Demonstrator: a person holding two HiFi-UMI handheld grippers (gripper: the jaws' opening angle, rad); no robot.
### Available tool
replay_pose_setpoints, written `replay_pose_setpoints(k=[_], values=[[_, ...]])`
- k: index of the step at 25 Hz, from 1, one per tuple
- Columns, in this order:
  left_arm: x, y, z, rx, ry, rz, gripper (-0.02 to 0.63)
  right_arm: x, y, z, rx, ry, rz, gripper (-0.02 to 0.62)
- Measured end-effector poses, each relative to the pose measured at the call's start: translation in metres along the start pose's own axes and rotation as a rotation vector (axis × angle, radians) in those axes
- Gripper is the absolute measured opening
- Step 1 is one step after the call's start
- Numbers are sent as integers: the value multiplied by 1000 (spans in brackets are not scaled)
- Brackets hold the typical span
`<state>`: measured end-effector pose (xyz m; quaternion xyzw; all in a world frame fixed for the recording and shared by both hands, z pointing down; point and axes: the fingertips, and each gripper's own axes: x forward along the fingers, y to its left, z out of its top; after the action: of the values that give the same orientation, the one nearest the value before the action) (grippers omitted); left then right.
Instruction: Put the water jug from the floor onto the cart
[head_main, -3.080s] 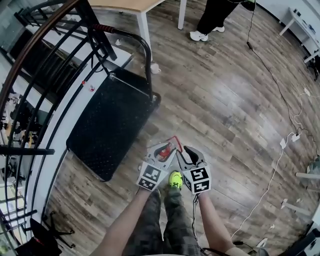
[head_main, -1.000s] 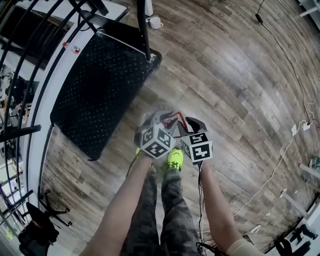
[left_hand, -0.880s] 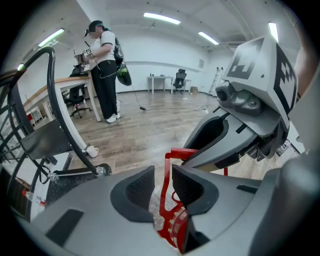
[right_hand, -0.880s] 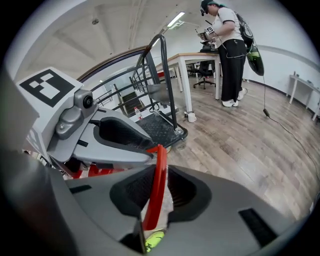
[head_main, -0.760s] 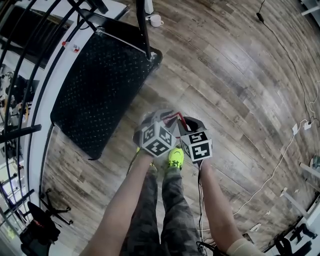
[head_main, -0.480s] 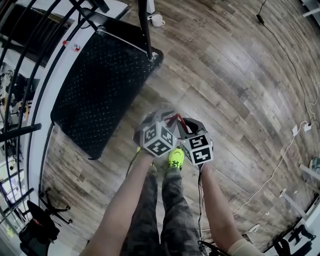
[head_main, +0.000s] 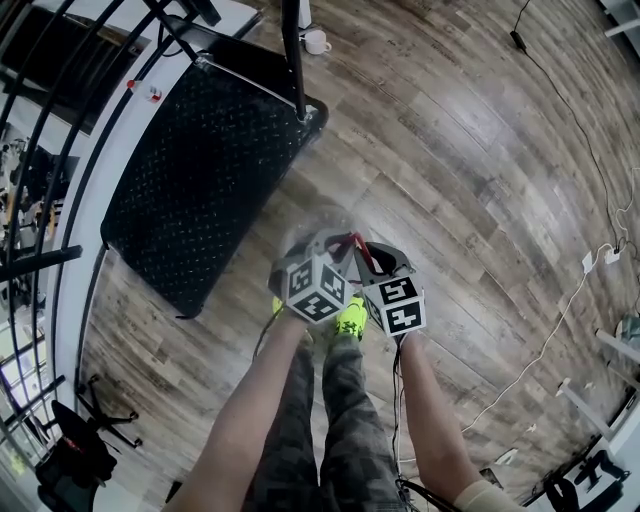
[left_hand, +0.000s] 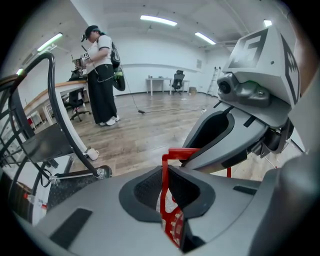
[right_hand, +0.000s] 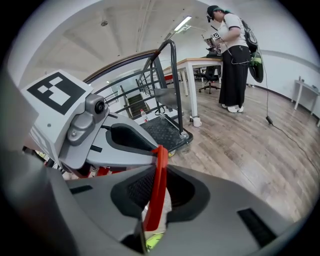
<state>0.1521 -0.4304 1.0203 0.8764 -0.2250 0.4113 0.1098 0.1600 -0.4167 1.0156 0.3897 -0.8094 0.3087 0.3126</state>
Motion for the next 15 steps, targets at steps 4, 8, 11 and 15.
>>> replay_pose_setpoints(k=[4,8,11,15], values=[[-5,-3,0,12,-9,3,37,-4,5,0,7,-1,4,61],[-14,-2,0,13,-18,17,37,-7,12,3,6,-5,8,61],[-25,-3,4,7,-19,20,37,-14,19,10,-7,1,12,61],[-52,-2,20,-4,-37,36,37,-36,32,30,-31,0,16,61]])
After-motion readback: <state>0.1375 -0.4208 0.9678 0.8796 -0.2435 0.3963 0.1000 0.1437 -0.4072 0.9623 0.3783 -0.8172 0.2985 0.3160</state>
